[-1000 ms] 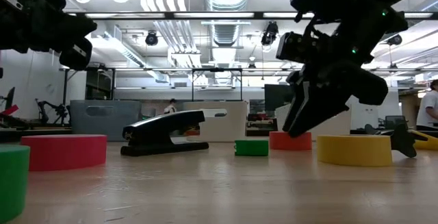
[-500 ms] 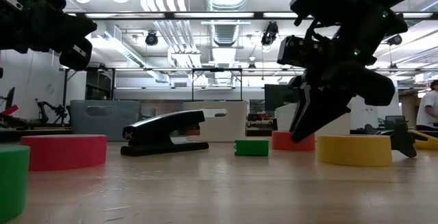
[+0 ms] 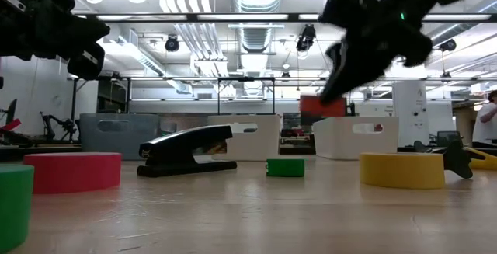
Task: Pick and place Stapler, Stapler remover, tape
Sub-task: Put the orange tape into the right white bin
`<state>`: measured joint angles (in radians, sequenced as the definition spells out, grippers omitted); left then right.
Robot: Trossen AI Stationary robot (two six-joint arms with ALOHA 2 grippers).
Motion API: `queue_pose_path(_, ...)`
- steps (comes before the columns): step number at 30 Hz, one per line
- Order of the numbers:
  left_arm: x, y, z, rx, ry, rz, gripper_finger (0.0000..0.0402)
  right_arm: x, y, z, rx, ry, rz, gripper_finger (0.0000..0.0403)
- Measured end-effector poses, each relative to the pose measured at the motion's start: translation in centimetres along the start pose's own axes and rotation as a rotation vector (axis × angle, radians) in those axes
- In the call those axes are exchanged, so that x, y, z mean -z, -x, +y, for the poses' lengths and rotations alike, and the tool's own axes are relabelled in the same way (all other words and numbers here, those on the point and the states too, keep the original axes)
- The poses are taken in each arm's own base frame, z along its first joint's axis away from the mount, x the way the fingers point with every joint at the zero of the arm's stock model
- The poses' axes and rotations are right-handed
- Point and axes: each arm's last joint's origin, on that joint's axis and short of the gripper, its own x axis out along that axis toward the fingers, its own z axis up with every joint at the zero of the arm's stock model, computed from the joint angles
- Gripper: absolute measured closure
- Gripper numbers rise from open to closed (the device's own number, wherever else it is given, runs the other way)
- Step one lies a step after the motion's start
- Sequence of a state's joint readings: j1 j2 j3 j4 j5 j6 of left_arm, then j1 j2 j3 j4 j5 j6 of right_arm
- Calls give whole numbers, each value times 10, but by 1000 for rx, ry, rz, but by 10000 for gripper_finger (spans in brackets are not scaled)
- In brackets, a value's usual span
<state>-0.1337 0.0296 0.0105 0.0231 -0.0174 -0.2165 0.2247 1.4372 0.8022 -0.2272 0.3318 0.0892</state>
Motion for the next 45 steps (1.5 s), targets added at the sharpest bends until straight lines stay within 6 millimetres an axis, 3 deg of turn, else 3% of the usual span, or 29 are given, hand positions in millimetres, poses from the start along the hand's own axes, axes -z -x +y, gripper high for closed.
queue_pose_path(9, 0, 0, 0, 0, 0, 1, 378, -8, 66, -59, 155, -139, -181, 360)
queue_pose_path(16, 0, 0, 0, 0, 0, 1, 377, 7, 79, -124, 279, -397, -162, 359)
queue_pose_path(23, 0, 0, 0, 0, 0, 1, 376, 31, 55, -178, 270, -546, -43, 358)
queue_pose_path(27, 0, 0, 0, 0, 0, 1, 378, 46, 36, -196, 260, -596, 47, 355)
queue_pose_path(34, 0, 0, 0, 0, 0, 1, 376, 66, 8, -214, 264, -631, 168, 358)
queue_pose_path(45, 0, 0, 0, 0, 0, 1, 376, 74, -19, -219, 260, -626, 202, 355)
